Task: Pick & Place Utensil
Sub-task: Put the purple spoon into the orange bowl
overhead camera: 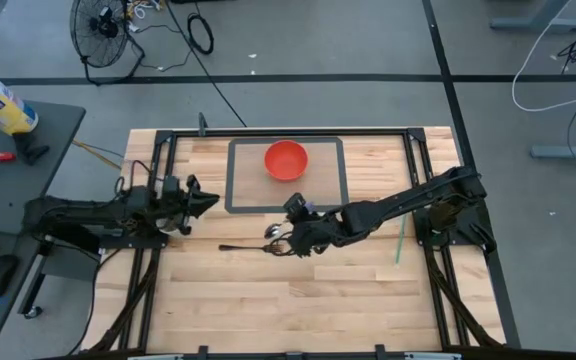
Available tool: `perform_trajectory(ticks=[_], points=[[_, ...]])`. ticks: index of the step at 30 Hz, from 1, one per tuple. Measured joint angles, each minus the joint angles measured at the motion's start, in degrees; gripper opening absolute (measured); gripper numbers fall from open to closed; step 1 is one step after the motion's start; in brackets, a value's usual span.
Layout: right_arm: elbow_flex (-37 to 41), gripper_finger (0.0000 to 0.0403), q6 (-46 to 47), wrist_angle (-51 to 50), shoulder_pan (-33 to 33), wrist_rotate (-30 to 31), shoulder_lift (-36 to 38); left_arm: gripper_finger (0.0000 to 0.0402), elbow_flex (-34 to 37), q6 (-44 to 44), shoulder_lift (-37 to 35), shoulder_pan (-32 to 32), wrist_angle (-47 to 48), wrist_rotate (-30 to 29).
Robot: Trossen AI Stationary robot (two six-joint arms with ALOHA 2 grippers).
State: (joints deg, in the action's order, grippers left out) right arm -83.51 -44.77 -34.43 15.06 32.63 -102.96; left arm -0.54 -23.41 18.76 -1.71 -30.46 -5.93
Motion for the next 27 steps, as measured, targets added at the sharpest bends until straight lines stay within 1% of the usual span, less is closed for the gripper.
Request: perform_trajectory(ticks=[4, 6, 9, 12, 15, 19, 21, 24, 27], points=[[-3.1, 0.0052, -4.5, -0.1, -0.3, 0.2, -3.2, 0.0042, 0.0, -1.8, 9.7, 0.2, -6.7, 0.0], [-4.0, 0.0052, -7.4, -0.2, -0.3, 1.4, -4.7, 0.0043, -0.7, -4.2, 13.9, 0.1, -6.9, -1.2], [-4.6, 0.0052, -12.0, -0.2, -0.3, 4.4, -5.9, 0.0054, -2.5, -10.0, 19.7, -0.2, -6.8, -3.2], [-4.7, 0.0052, -15.3, -0.2, -0.3, 6.7, -6.2, 0.0078, -4.5, -13.6, 24.7, -0.5, -6.7, -3.1], [-4.7, 0.0052, -16.8, -0.2, -0.5, 8.9, -6.2, 0.011, -6.4, -16.4, 29.6, -0.5, -6.6, -3.1], [-4.7, 0.0052, -16.8, -0.2, -0.8, 9.3, -6.2, 0.0155, -9.0, -20.5, 35.8, -0.5, -6.7, -4.9], [-4.7, 0.0052, -16.8, -0.3, -1.0, 8.8, -6.2, 0.0175, -10.4, -21.2, 38.5, -0.5, -6.6, -5.4], [-4.7, 0.0052, -16.8, -0.5, -1.1, 8.8, -6.2, 0.0197, -12.1, -21.2, 41.9, -0.5, -6.6, -5.4], [-4.7, 0.0052, -16.8, -2.1, -1.1, 8.7, -6.2, 0.021, -13.1, -22.3, 44.5, -0.4, -6.6, -5.4]])
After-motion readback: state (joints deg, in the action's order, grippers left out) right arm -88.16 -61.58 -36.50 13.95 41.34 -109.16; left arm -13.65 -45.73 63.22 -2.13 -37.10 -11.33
